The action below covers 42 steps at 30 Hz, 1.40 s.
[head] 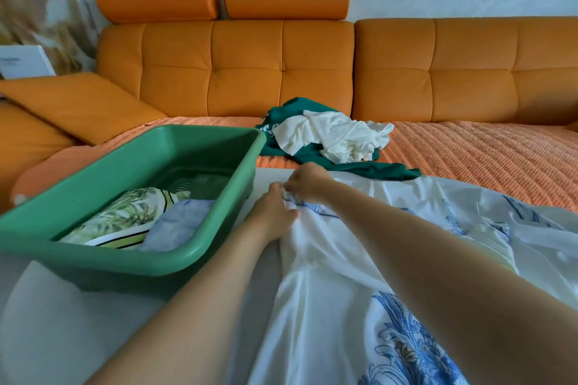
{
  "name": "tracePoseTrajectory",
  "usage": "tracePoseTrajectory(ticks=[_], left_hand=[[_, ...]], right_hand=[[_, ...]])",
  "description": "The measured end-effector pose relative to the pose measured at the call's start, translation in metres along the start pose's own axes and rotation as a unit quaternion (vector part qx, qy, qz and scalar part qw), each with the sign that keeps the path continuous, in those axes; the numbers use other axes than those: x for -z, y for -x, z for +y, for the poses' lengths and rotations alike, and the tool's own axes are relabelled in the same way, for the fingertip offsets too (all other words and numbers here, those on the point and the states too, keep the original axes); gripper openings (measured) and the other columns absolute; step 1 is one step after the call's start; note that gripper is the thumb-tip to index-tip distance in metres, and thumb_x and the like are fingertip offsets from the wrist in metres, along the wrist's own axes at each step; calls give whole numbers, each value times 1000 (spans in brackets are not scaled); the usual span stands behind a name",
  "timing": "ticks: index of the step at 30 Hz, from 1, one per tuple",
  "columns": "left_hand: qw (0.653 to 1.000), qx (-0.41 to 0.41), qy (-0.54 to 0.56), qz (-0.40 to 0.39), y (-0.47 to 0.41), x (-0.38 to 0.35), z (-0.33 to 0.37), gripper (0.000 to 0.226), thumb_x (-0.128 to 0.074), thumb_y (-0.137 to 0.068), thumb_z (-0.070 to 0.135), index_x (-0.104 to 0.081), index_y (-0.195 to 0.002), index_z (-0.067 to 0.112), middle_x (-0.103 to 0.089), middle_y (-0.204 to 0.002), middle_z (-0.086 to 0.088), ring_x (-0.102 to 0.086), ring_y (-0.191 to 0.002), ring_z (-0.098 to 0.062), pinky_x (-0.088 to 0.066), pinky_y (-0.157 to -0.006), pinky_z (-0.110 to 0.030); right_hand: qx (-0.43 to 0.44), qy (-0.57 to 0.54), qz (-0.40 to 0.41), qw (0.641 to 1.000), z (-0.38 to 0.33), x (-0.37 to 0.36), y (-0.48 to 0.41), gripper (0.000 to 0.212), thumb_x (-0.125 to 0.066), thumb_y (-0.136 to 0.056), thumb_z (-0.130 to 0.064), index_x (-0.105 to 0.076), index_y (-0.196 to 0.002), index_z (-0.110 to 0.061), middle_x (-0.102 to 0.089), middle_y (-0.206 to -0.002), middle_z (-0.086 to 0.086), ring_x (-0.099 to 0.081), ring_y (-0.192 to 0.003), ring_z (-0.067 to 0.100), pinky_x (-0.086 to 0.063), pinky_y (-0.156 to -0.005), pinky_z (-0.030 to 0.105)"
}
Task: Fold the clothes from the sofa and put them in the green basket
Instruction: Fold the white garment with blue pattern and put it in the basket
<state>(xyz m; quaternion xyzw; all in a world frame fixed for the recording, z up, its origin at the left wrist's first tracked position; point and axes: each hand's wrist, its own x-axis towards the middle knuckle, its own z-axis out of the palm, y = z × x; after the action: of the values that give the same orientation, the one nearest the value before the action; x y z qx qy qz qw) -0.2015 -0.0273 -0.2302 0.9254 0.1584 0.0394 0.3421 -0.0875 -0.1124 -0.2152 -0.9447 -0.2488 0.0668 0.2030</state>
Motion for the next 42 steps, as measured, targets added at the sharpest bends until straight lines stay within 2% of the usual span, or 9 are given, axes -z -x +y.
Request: tracePoseTrajectory(ticks=[5,11,16,19,22,27,31,35,42], left_hand=[[999,23,-12,-22,-2,2,3,79,-61,-90,47,-24,-151,14,-47,-147,-11,-49,-127,-30,-36,-83,-32],[980,22,-192,-37,13,6,10,64,-61,-93,16,-25,-146,8,-49,-135,-16,-53,-119,-33,-47,-90,-40],[956,-157,-237,71,20,-6,31,50,-47,-93,9,-39,-142,10,-44,-137,-14,-41,-126,-32,-39,-101,-41],[953,-149,-259,-51,23,-23,31,57,-45,-101,36,-29,-153,16,-32,-157,-10,-28,-143,-32,-32,-113,-47],[926,-64,-336,-161,27,-34,22,88,-34,-93,72,4,-160,29,9,-167,-2,6,-153,-32,-8,-122,-53],[923,-65,-352,-142,29,-33,46,100,-39,-82,78,0,-160,28,11,-167,-5,6,-153,-31,0,-121,-55],[924,-194,-324,-66,34,-51,88,70,-36,-98,57,-20,-157,22,-14,-165,-5,-17,-149,-27,-22,-117,-46],[920,-293,-244,-96,45,-85,128,56,-42,-101,45,-36,-150,20,-29,-158,0,-31,-142,-23,-34,-109,-43],[871,-259,-350,-228,50,-131,135,80,-33,-91,75,3,-156,47,13,-167,4,16,-152,-28,5,-119,-59]], right_hand=[[-27,-110,93,989,3,3,-4,19,-65,-94,-35,-73,-91,-18,-69,-87,3,-63,-83,23,-50,-68,31],[1,5,107,994,14,0,11,25,-53,-95,-19,-66,-116,-27,-63,-116,1,-57,-109,25,-50,-91,39],[122,46,182,975,31,-3,50,33,-53,-92,-11,-66,-120,-23,-59,-116,6,-51,-110,29,-40,-88,39],[142,79,135,977,53,-1,82,41,-51,-89,-9,-65,-125,-22,-60,-123,6,-51,-114,29,-40,-93,37],[96,124,66,985,83,7,110,49,-45,-94,-13,-53,-140,-25,-49,-144,3,-43,-130,27,-34,-106,37],[37,132,31,990,129,35,152,60,-42,-94,-8,-41,-150,-31,-28,-162,0,-28,-146,24,-22,-119,38],[-24,242,107,964,154,59,179,66,-54,-87,-18,-35,-150,-28,-29,-156,8,-31,-140,28,-30,-112,42],[-184,255,82,946,170,75,196,52,-60,-83,-28,-45,-131,-17,-40,-127,10,-50,-113,28,-47,-85,36],[-264,114,106,952,201,81,205,11,-47,-90,-9,-56,-96,-10,-57,-92,7,-62,-89,28,-49,-68,35]])
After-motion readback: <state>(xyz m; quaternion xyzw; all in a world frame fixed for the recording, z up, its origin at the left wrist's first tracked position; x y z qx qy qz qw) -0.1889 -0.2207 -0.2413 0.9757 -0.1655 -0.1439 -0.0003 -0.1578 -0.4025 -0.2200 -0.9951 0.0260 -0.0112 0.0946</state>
